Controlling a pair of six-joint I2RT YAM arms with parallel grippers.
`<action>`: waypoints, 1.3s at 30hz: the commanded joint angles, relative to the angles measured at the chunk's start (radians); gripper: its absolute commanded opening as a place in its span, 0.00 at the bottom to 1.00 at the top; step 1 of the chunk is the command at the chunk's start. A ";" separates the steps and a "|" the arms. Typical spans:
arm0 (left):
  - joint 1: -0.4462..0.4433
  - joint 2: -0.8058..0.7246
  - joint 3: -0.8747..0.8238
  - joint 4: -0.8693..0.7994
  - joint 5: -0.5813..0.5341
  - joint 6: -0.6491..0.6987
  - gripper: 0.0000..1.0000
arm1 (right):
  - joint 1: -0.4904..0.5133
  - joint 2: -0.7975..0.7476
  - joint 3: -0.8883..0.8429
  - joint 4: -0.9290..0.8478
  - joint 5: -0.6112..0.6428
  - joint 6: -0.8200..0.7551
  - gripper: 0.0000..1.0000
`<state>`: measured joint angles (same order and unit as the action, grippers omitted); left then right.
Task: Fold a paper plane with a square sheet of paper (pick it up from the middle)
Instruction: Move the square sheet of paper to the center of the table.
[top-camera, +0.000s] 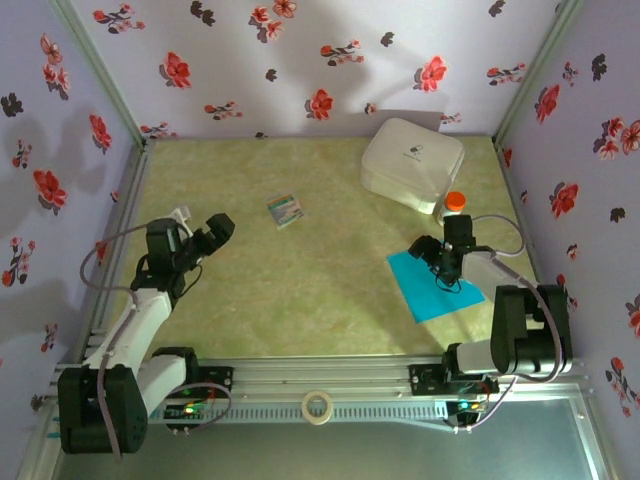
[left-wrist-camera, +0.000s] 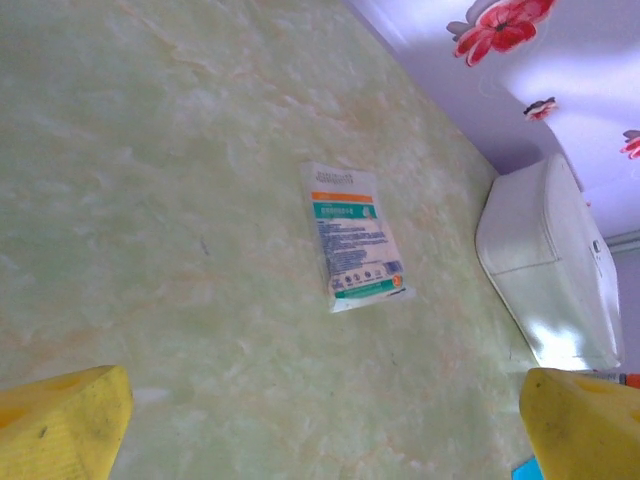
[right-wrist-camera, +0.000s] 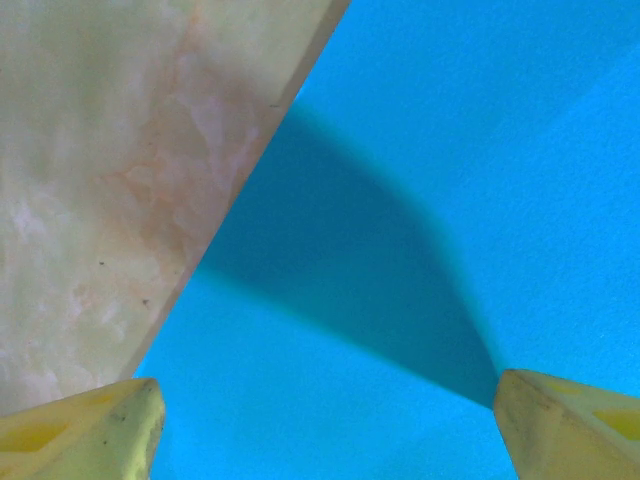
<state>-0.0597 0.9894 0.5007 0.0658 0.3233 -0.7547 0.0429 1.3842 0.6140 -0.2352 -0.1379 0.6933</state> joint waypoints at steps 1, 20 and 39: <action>-0.012 -0.021 -0.003 -0.017 0.027 -0.010 1.00 | 0.037 0.042 -0.015 -0.011 -0.023 0.071 0.87; -0.093 -0.021 0.041 -0.053 0.025 0.008 1.00 | 0.369 0.073 -0.073 0.333 -0.020 0.619 0.83; -0.136 -0.027 0.076 -0.100 0.047 0.070 1.00 | 0.276 0.135 0.174 -0.106 -0.090 0.002 0.81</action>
<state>-0.1902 0.9710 0.5491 -0.0219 0.3527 -0.7189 0.3145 1.4975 0.7967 -0.3168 -0.1665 0.7292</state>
